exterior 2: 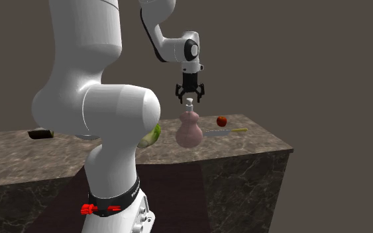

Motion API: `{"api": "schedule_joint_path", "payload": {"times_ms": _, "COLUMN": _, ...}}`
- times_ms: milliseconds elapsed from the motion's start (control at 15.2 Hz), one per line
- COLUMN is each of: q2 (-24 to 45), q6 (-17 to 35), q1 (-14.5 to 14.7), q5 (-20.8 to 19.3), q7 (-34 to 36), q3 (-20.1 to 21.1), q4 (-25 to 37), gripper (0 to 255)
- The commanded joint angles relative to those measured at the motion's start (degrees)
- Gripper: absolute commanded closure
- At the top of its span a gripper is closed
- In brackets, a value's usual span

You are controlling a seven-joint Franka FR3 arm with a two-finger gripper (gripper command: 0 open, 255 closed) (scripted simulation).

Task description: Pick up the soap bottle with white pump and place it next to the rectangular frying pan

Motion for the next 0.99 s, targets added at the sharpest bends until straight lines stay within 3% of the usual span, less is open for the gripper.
{"api": "schedule_joint_path", "payload": {"times_ms": 0, "q2": 0.04, "q6": 0.03, "q1": 0.0, "q5": 0.02, "q7": -0.01, "q3": 0.0, "q4": 0.01, "gripper": 0}}
{"api": "schedule_joint_path", "payload": {"times_ms": 132, "q2": 0.02, "q6": 0.02, "q1": 0.0, "q5": 0.01, "q7": -0.01, "q3": 0.0, "q4": 0.0, "gripper": 0}}
{"api": "schedule_joint_path", "payload": {"times_ms": 198, "q2": 0.02, "q6": 0.02, "q1": 0.0, "q5": 0.01, "q7": -0.01, "q3": 0.0, "q4": 0.0, "gripper": 255}}
{"api": "schedule_joint_path", "payload": {"times_ms": 924, "q2": -0.83, "q6": -1.41, "q1": 0.06, "q5": -0.4, "q7": 0.29, "q3": -0.05, "q4": 0.63, "gripper": 255}}
